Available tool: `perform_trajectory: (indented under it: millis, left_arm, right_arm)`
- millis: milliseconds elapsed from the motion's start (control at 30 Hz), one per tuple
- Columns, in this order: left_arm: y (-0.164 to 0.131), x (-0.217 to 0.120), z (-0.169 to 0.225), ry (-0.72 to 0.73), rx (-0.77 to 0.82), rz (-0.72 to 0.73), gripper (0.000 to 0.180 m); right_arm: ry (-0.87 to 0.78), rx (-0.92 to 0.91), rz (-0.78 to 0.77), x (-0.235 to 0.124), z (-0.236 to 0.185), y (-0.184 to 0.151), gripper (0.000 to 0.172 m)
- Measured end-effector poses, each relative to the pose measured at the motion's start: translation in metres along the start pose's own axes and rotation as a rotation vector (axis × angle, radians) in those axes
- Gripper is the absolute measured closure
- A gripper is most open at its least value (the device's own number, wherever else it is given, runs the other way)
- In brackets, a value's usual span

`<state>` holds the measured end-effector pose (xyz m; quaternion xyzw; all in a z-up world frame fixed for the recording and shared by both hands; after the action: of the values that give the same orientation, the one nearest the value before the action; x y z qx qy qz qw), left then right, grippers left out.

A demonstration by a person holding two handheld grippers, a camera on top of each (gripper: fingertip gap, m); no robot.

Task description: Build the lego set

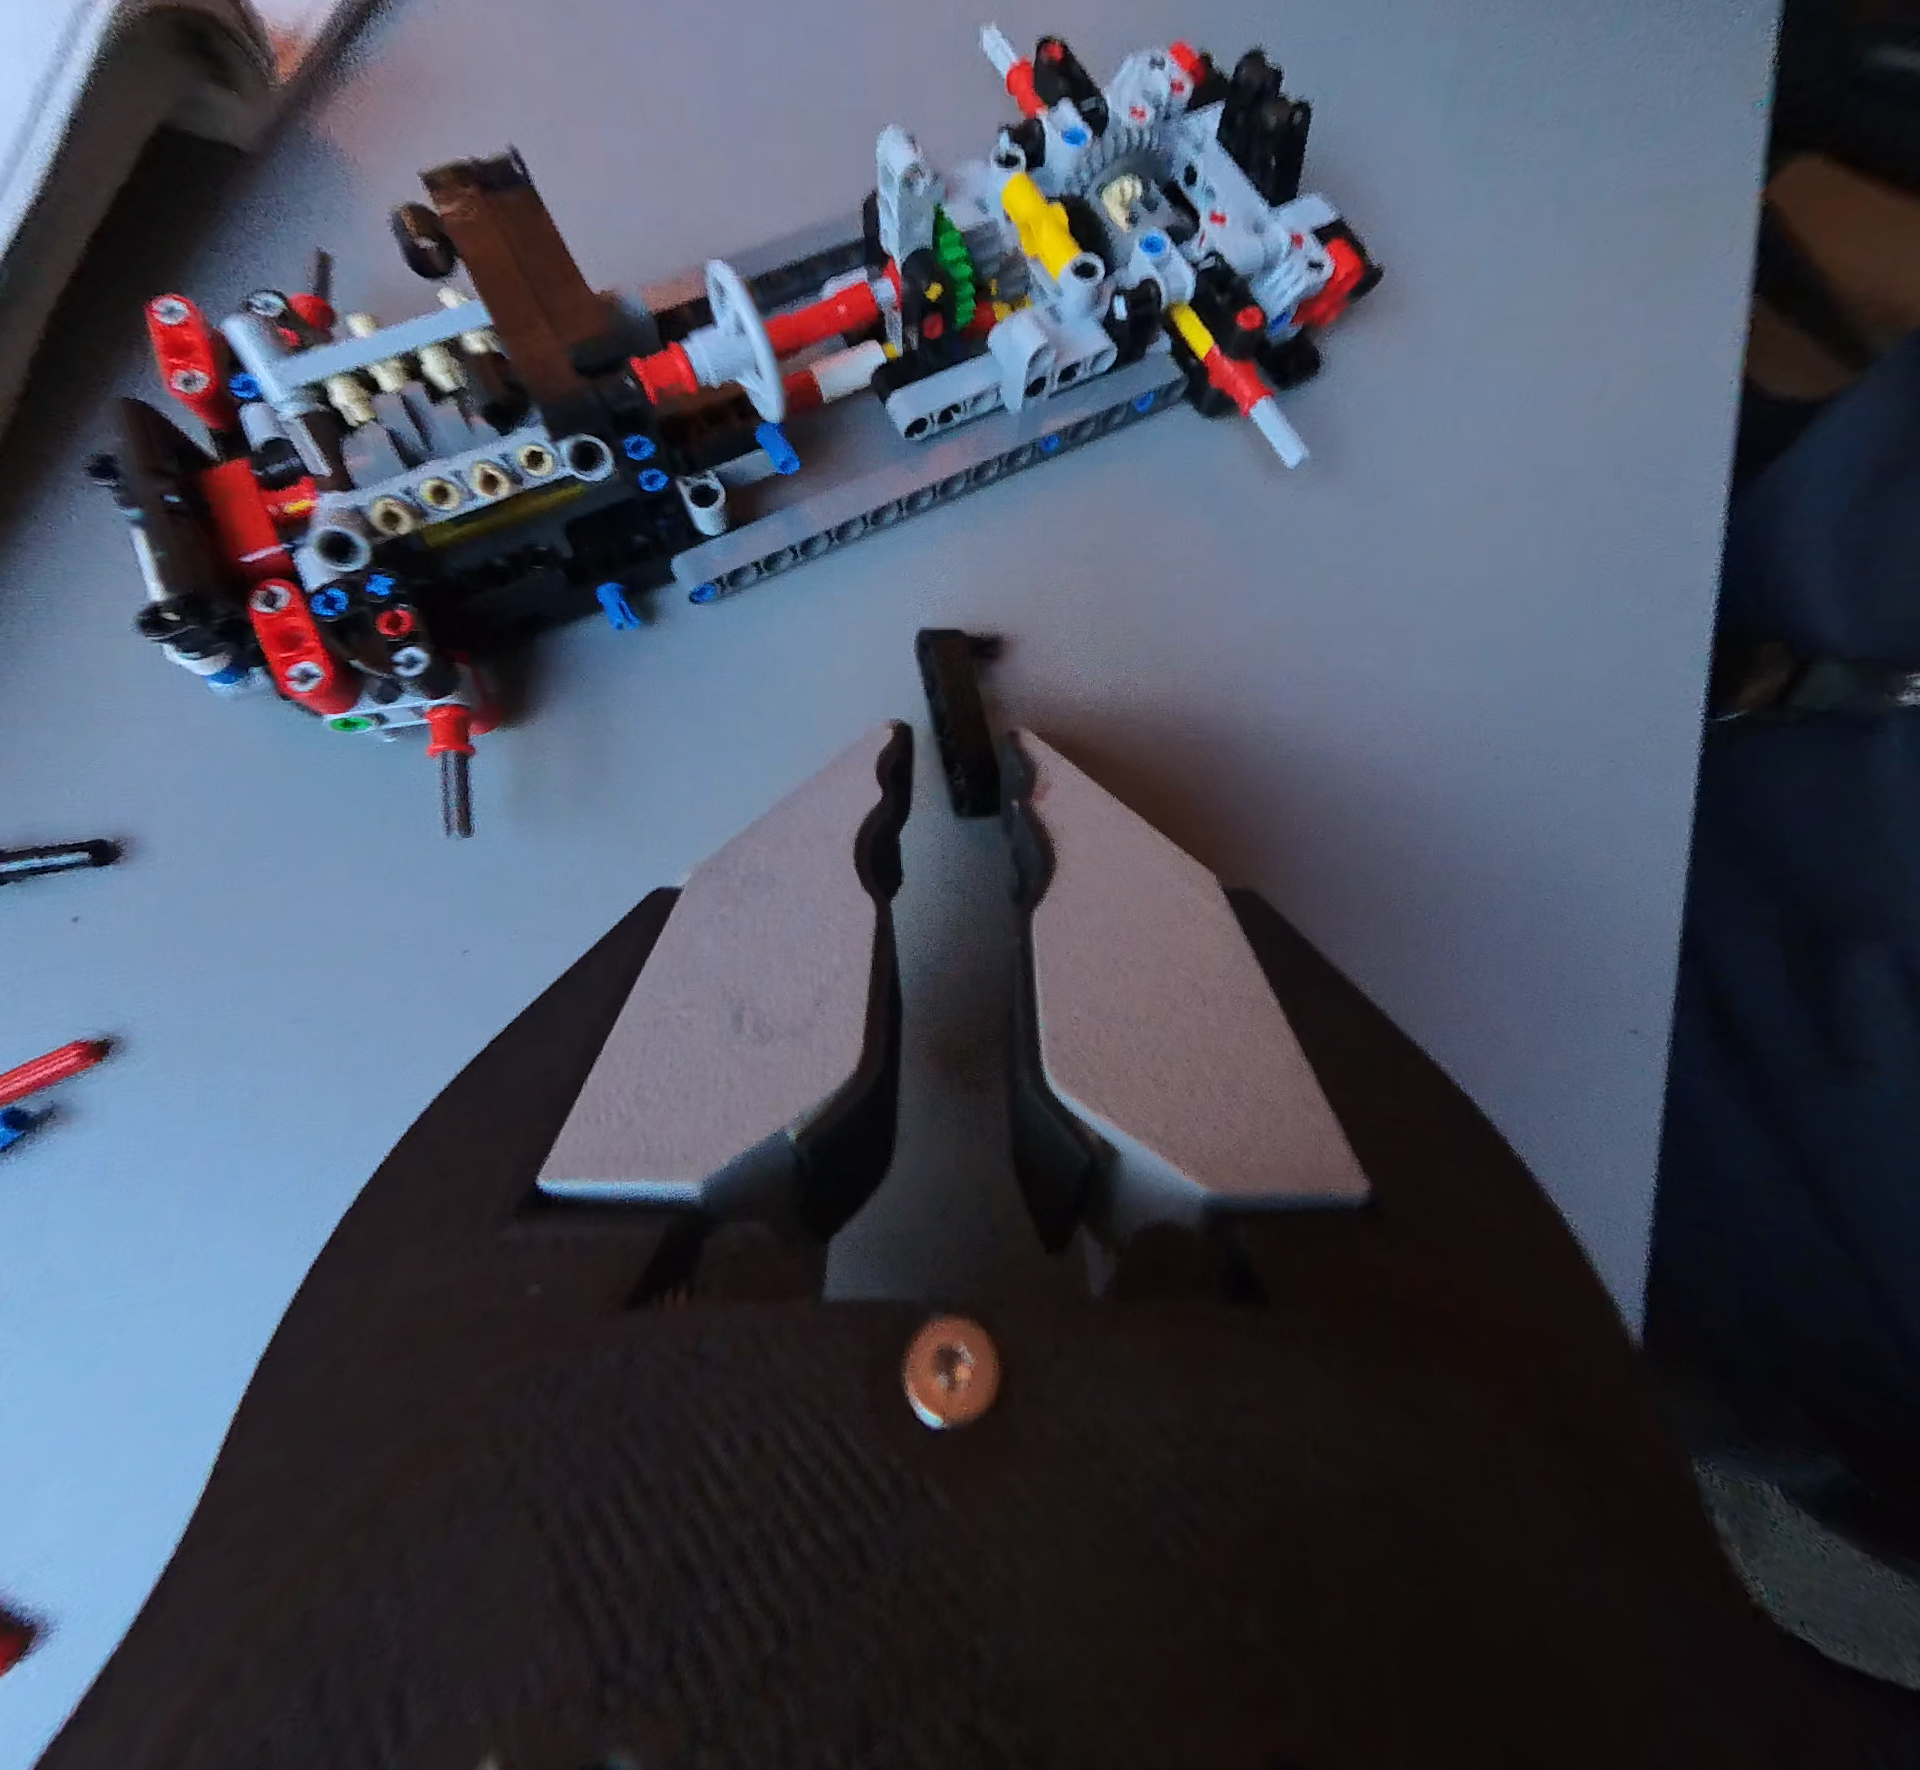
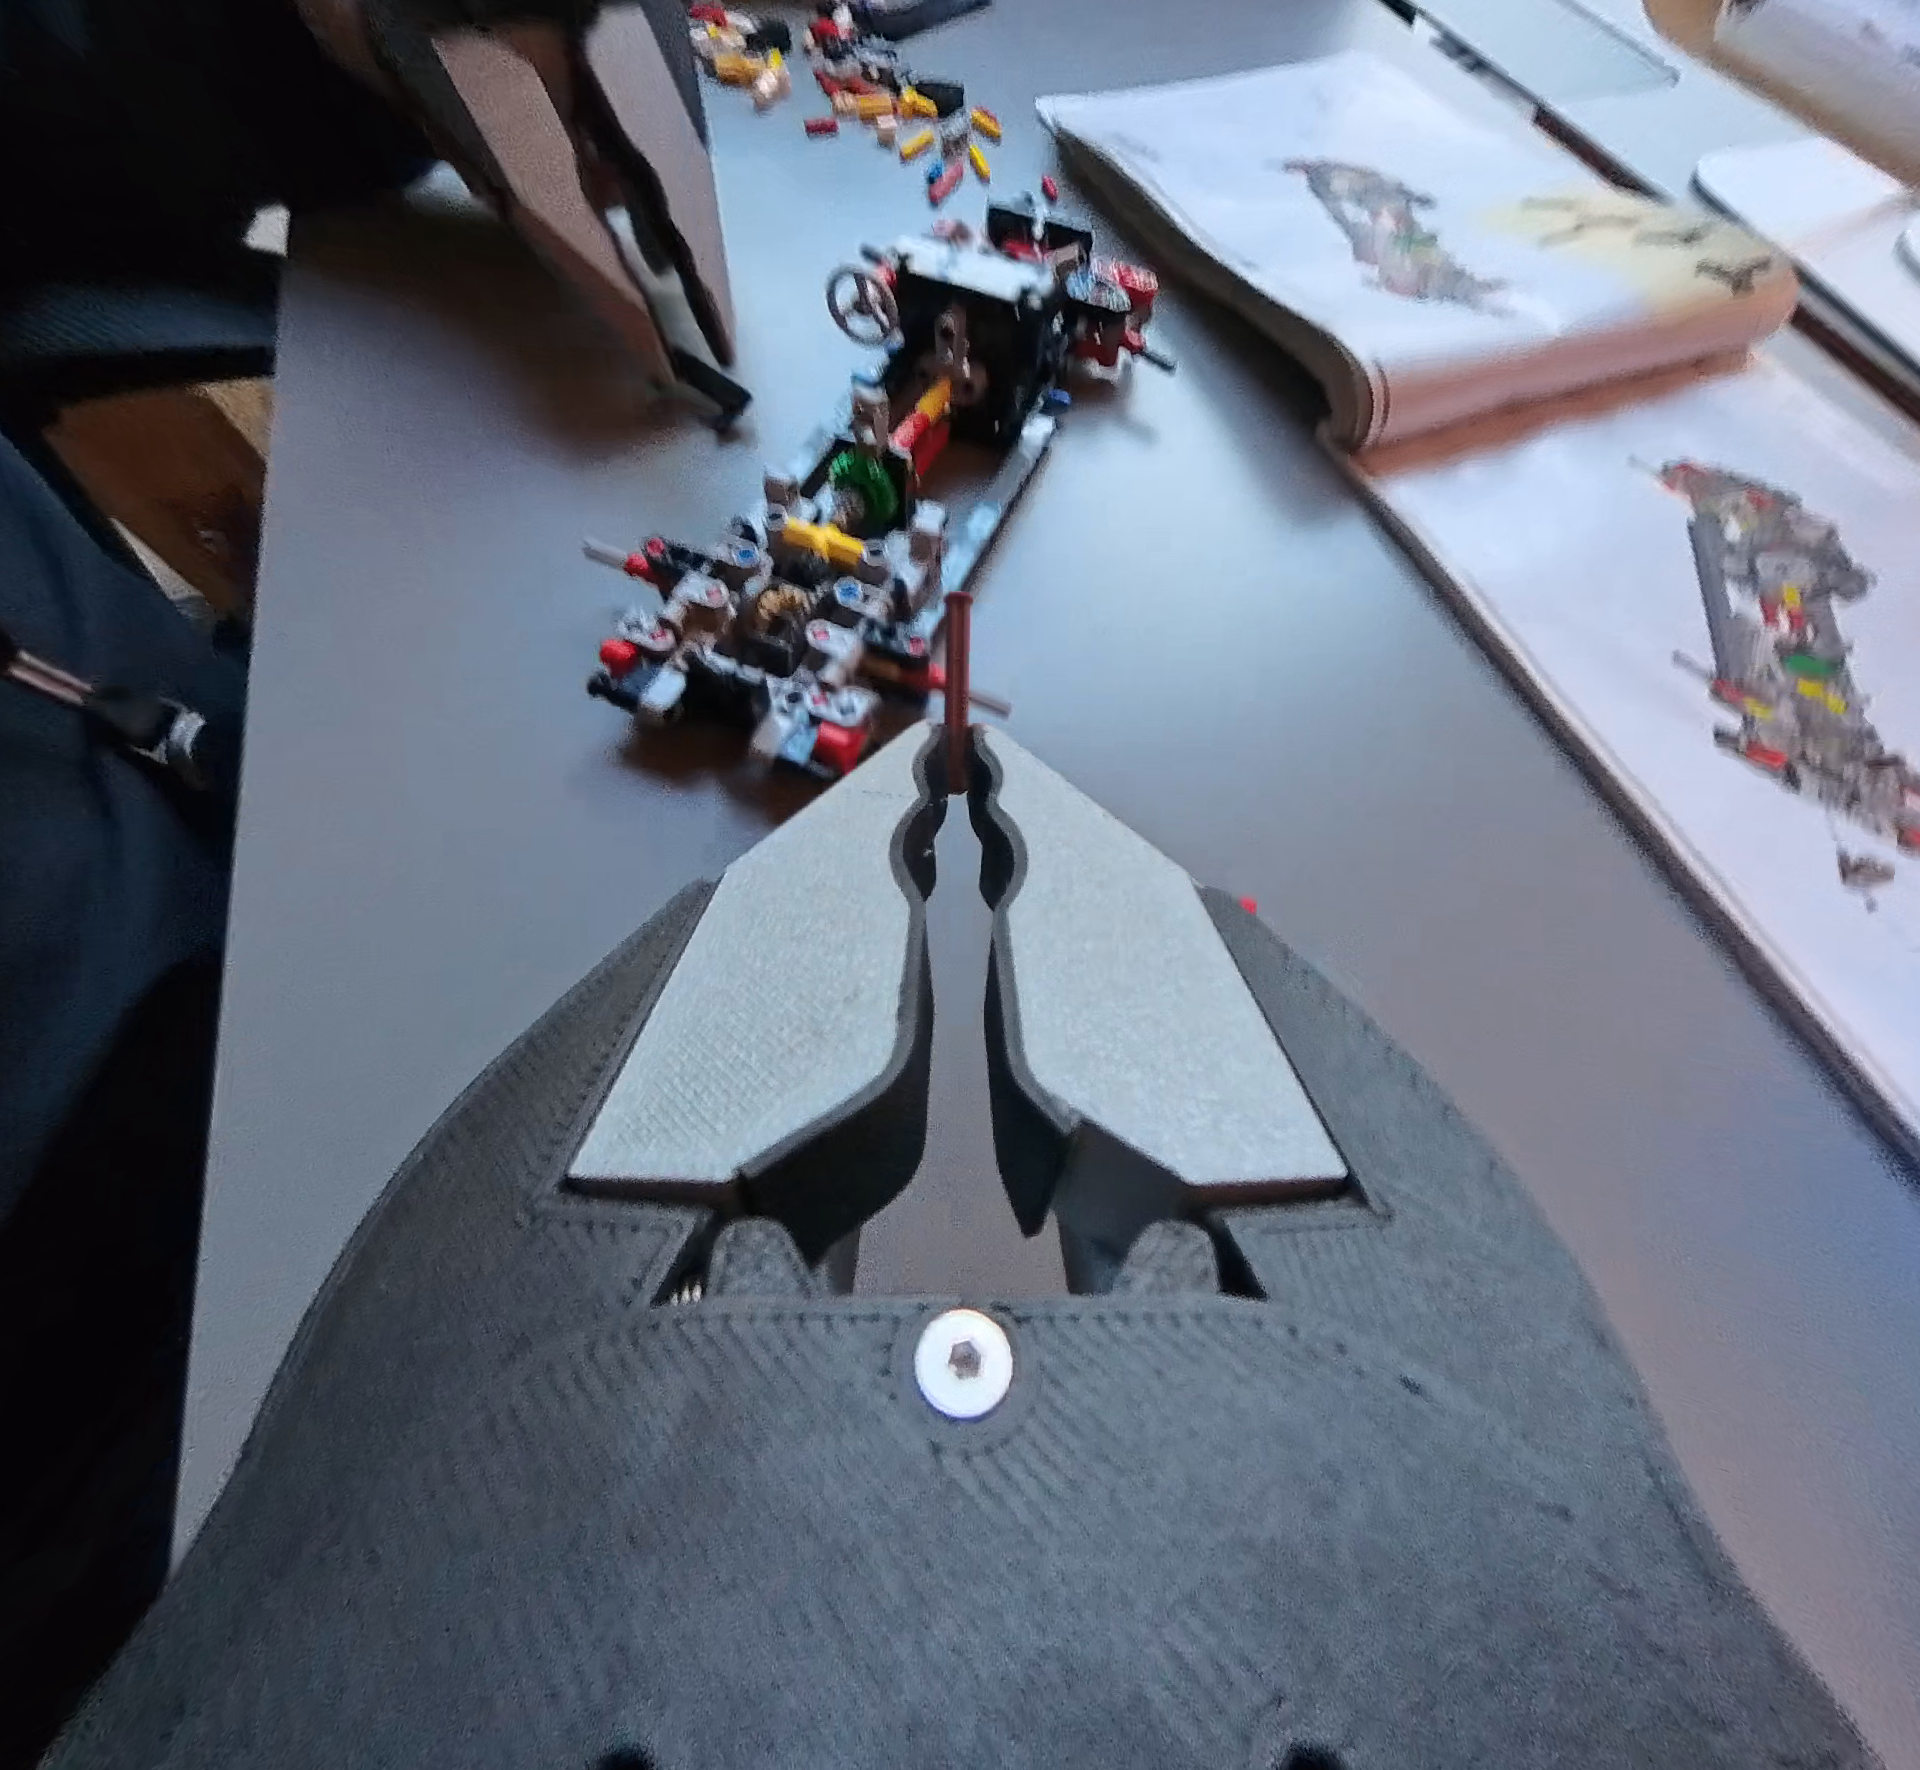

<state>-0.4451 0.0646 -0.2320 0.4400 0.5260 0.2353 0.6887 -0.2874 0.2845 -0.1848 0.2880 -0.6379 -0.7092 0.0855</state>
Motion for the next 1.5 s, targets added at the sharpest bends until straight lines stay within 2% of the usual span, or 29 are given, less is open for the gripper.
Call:
perform_trajectory:
  millis: [100, 233, 367, 467, 633, 800, 867, 1000, 1067, 1133, 1267, 1400, 1500]
  left_arm:
    - [0.001, 0.005, 0.000, 0.012, 0.022, -0.021, 0.156]
    - [0.012, -0.005, -0.003, 0.036, 0.009, 0.003, 0.142]
    - [0.054, -0.015, 0.008, 0.038, 0.060, 0.105, 0.147]
    - [0.092, -0.002, 0.028, -0.010, 0.126, 0.174, 0.153]
    - [0.115, 0.023, 0.045, -0.056, 0.189, 0.170, 0.161]
    - [0.115, 0.039, 0.054, -0.051, 0.247, 0.132, 0.168]
    - [0.114, 0.041, 0.056, -0.051, 0.260, 0.140, 0.178]
    - [0.113, 0.041, 0.058, -0.060, 0.239, 0.161, 0.178]
    - [0.109, 0.042, 0.055, -0.048, 0.227, 0.149, 0.167]
    - [0.107, 0.042, 0.052, -0.033, 0.228, 0.137, 0.164]
    - [0.109, 0.043, 0.052, -0.029, 0.241, 0.142, 0.179]
    - [0.108, 0.047, 0.050, -0.007, 0.255, 0.138, 0.179]
    - [0.110, 0.047, 0.053, -0.020, 0.245, 0.155, 0.172]
  right_arm:
    - [0.033, -0.075, 0.003, 0.012, -0.003, 0.023, 0.172]
    - [0.083, -0.211, -0.049, 0.025, -0.015, 0.046, 0.171]
    - [0.142, -0.367, -0.144, 0.037, -0.031, 0.061, 0.172]
    - [0.182, -0.474, -0.214, 0.048, -0.044, 0.069, 0.172]
    - [0.208, -0.543, -0.286, 0.053, -0.057, 0.073, 0.172]
    - [0.218, -0.526, -0.297, 0.050, -0.066, 0.074, 0.172]
    - [0.211, -0.518, -0.293, 0.048, -0.067, 0.073, 0.172]
    - [0.220, -0.493, -0.277, 0.047, -0.068, 0.073, 0.172]
    - [0.217, -0.493, -0.283, 0.047, -0.066, 0.072, 0.172]
    - [0.217, -0.494, -0.288, 0.048, -0.065, 0.071, 0.172]
    - [0.211, -0.498, -0.293, 0.049, -0.063, 0.073, 0.172]
    - [0.209, -0.489, -0.283, 0.049, -0.061, 0.074, 0.172]
    - [0.224, -0.489, -0.299, 0.047, -0.062, 0.072, 0.172]
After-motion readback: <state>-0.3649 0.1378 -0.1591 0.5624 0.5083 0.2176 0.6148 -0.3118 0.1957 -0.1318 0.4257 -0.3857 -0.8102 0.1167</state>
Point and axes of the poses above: each gripper's, where its closed fingertips meet, x out along the fingers, y out of its top, z = x × y across the jaws, the point moved 5 cm from there along -x, back along the fingers, and after that the axes turned 11 degrees about z, right-handed, at the moved point
